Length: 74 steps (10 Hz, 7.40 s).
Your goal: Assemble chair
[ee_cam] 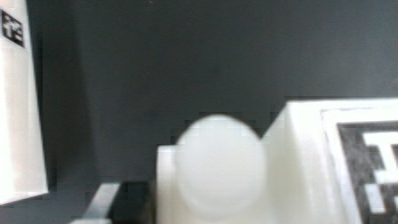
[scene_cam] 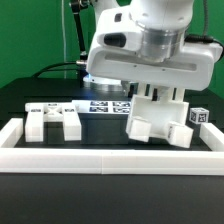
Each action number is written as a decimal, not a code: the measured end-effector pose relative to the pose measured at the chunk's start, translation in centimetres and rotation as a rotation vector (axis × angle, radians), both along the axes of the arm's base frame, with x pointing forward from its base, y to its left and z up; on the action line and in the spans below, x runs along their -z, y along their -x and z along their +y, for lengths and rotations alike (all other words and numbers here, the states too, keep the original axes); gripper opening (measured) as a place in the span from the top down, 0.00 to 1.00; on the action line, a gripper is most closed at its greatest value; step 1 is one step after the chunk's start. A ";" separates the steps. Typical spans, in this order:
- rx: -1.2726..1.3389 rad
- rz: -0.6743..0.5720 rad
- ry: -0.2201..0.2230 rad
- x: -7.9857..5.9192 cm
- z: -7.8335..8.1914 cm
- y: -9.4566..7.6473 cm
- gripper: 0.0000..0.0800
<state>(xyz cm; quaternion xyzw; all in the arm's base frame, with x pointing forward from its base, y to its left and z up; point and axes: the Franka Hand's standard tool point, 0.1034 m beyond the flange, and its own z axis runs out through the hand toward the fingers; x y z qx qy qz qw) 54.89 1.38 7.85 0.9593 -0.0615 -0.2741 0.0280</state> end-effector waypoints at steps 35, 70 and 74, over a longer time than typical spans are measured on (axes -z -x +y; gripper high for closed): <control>-0.219 -0.484 -0.057 -1.3 -12.5 -2.7 0.19; -0.317 -0.523 -0.152 4.4 -12.3 5.7 0.19; -0.332 -0.519 -0.162 4.7 -12.1 5.5 0.19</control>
Offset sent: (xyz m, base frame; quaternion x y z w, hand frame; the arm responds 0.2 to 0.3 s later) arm 0.0000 0.0000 0.0000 0.0000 0.0000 0.0000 1.0000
